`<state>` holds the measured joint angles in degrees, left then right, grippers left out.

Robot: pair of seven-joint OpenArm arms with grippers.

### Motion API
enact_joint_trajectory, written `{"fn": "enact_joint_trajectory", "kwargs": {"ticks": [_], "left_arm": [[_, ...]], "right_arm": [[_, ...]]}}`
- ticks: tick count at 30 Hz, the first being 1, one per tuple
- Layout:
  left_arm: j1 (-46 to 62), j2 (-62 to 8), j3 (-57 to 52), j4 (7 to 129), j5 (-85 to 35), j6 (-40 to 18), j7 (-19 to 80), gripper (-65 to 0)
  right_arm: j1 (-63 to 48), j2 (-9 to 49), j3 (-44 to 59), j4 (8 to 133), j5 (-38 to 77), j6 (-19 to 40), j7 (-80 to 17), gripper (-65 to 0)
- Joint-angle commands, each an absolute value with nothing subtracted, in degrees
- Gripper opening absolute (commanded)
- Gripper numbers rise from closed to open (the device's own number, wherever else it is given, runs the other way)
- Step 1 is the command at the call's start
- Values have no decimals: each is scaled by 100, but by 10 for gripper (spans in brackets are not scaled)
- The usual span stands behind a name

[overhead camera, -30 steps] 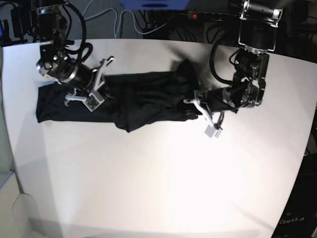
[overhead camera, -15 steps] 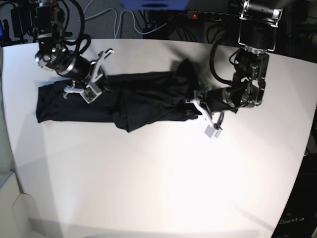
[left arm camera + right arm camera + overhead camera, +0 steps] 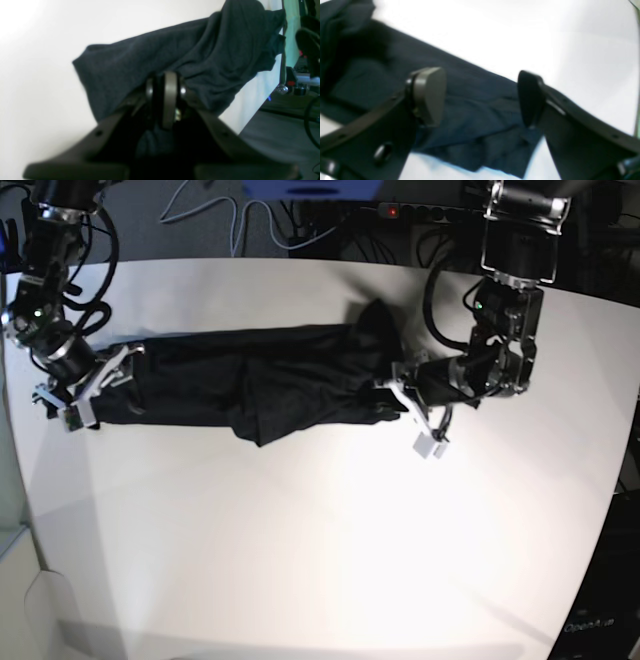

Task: Fold the T-shirt properly
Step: 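Move the right gripper back to the strip's end and grasp it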

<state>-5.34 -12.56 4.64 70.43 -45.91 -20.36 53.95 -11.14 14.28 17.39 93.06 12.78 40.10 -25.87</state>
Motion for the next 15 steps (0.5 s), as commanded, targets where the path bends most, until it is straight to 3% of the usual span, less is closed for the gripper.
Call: {"fn": "enact_joint_trajectory", "kwargs": {"ticks": [1, 15], "left_arm": [[-523, -1341, 462, 7029, -4163, -1851, 5587, -592], [-523, -1341, 462, 7029, -4163, -1851, 5587, -592]], "right_arm": [[-1068, 1464, 1868, 9270, 1341, 4000, -2457, -177], [-523, 1288, 2659, 8171, 1341, 4000, -2448, -176]]}}
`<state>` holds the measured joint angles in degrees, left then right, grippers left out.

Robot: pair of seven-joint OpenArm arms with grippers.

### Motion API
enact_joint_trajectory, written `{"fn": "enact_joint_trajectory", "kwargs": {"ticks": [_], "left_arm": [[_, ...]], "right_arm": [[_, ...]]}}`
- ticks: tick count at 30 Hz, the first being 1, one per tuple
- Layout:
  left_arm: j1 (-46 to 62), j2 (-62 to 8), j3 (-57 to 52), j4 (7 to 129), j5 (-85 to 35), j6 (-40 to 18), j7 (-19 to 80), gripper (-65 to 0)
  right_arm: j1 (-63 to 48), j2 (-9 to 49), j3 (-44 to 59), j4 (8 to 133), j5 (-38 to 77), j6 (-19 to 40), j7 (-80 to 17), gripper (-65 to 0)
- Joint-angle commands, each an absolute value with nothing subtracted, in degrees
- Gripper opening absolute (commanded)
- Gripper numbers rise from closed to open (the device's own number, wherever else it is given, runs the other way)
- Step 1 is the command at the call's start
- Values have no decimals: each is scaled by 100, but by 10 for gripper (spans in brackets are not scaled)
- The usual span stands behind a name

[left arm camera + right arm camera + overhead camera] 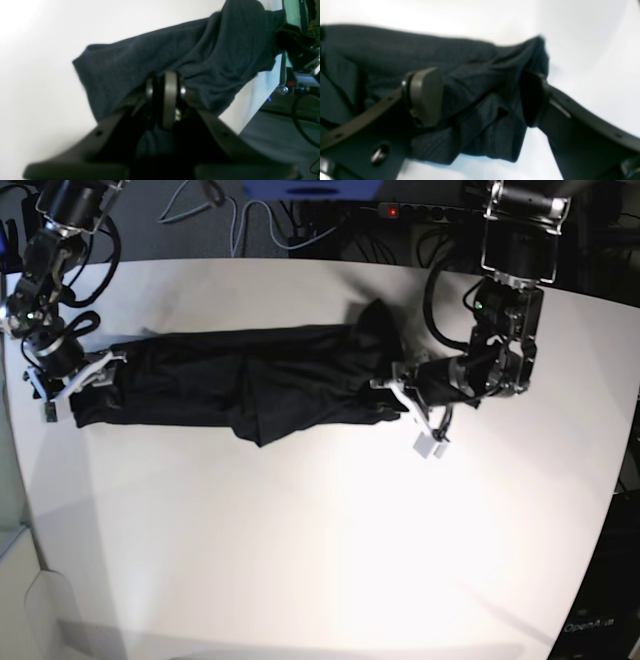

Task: Fold the T-shirt properly
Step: 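Move the right gripper back to the strip's end and grasp it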

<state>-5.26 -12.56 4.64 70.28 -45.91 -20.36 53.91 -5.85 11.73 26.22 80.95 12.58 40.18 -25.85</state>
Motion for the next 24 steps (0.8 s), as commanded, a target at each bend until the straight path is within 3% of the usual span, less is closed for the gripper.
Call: {"fn": "enact_joint_trajectory", "kwargs": {"ticks": [1, 24], "left_arm": [[-523, -1341, 462, 7037, -4163, -1851, 5587, -592], [-532, -1341, 462, 7037, -4163, -1851, 5587, -592]], "right_arm": [[-514, 1297, 2730, 8171, 1332, 4000, -2448, -176], [-514, 1429, 2967, 7442, 1341, 4000, -2396, -181]]}}
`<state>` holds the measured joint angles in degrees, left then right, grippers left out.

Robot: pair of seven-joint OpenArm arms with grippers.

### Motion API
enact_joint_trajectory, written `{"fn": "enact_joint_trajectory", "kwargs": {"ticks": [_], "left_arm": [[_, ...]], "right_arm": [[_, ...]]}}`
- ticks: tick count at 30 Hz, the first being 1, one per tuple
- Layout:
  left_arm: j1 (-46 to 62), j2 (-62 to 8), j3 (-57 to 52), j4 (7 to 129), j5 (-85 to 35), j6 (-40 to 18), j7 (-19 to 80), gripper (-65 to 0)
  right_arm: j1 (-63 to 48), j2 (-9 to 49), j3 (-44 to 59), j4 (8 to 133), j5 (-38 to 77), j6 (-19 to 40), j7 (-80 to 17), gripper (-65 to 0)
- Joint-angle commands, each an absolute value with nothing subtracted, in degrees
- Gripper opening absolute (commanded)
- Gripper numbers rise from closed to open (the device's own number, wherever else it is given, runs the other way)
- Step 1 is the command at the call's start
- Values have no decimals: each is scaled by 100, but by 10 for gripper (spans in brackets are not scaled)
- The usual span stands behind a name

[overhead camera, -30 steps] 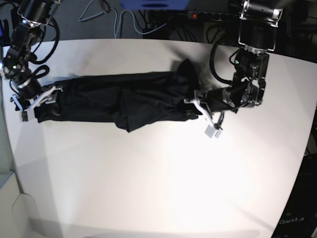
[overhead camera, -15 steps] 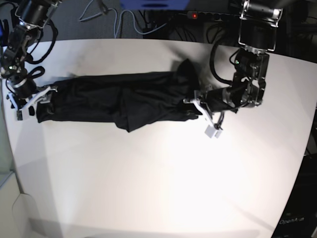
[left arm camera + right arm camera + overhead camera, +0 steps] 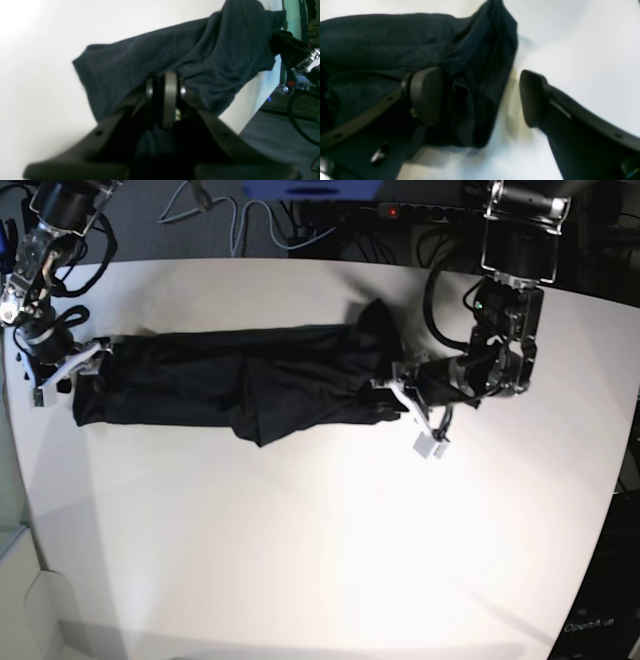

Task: Fold the T-shirt properly
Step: 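Move the right gripper back to the strip's end and grasp it, then lift the strip end with the right gripper and fold it toward the left gripper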

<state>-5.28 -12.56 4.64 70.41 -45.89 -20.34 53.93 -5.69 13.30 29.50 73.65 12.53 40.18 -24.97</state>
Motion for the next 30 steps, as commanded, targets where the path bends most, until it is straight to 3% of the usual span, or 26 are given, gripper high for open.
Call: {"fn": "enact_joint_trajectory", "kwargs": {"ticks": [1, 4, 7, 12, 13, 21, 26, 30], "left_arm": [[-532, -1341, 462, 7037, -4163, -1851, 5587, -592], [-541, -1341, 453, 7037, -4163, -1851, 5587, -592], [-541, -1341, 453, 7037, -4163, -1851, 5587, -592], [-532, -1341, 453, 7037, -4163, -1851, 5587, -592], [-532, -1341, 453, 7037, -4163, -1851, 5587, -592], [-532, -1341, 453, 7037, -4163, -1851, 5587, -592], [-532, -1341, 453, 7037, -4163, -1851, 5587, -592], [-532, -1341, 453, 7029, -4163, -1851, 5587, -592]], "right_arm": [[-514, 1429, 2949, 7442, 1341, 4000, -2396, -183], [-532, 1385, 2932, 7433, 1341, 4000, -2396, -187], [-532, 1270, 2923, 7433, 1314, 4000, -2396, -270], [-523, 1147, 2914, 7433, 1314, 4000, -2431, -618], [-514, 1138, 2914, 7433, 1314, 4000, -2440, -650], [-505, 1218, 2897, 7785, 1314, 4000, -2448, -643], [-629, 1262, 2273, 8743, 1297, 4000, -2527, -643], [-690, 1226, 1921, 9710, 1297, 4000, -3187, -643]]}}
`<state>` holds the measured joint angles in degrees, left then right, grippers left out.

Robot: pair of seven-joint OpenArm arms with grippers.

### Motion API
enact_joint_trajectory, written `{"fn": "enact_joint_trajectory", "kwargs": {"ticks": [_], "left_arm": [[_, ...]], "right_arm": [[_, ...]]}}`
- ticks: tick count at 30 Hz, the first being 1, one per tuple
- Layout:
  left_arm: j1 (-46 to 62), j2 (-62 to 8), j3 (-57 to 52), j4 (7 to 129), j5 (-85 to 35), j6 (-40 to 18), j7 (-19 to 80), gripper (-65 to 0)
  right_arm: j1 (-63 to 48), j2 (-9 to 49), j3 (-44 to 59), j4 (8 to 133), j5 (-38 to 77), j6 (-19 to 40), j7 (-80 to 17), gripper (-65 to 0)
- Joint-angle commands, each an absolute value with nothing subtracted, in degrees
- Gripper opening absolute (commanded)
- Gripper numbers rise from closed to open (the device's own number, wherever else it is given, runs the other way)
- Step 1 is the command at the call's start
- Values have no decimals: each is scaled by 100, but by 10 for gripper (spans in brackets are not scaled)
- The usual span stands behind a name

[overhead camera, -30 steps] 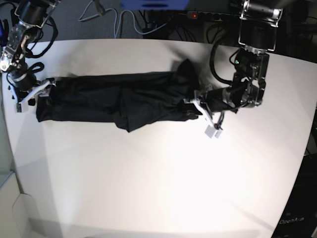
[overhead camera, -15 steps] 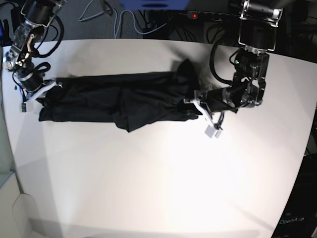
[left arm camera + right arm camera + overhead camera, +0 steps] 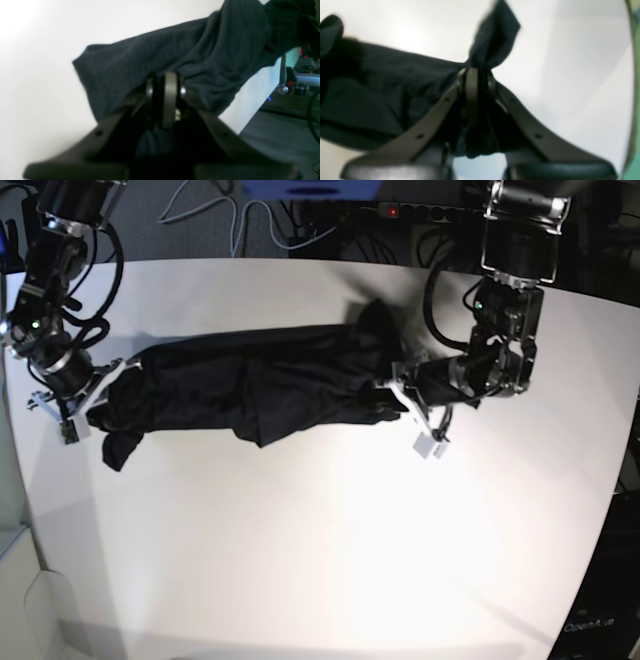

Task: Fold the T-shirt properly
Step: 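Lift the strip end with the right gripper and fold it toward the left gripper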

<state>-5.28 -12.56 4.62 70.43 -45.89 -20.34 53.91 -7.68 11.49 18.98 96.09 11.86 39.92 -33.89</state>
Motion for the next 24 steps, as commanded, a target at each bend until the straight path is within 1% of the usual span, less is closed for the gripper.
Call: {"fn": "enact_joint_trajectory", "kwargs": {"ticks": [1, 5, 8, 12, 24], "left_arm": [[-532, -1341, 453, 7029, -4163, -1851, 5587, -592], [-532, -1341, 453, 7029, -4163, -1851, 5578, -592], [-532, -1332, 453, 7037, -4163, -1851, 5578, -592], [-532, -1332, 453, 7037, -4163, -1851, 5578, -592], [-549, -1332, 453, 7037, -4163, -1851, 5578, -592]], "right_arm": [[-699, 1209, 1824, 9947, 1305, 4000, -3327, -643], [-866, 989, 1569, 10721, 1305, 4000, -3749, -643], [-998, 778, 1174, 11134, 1305, 4000, -4004, -643], [-1015, 620, 664, 11152, 1305, 4000, -4075, -643], [-787, 462, -1314, 11152, 1314, 4000, -4075, -643]]}}
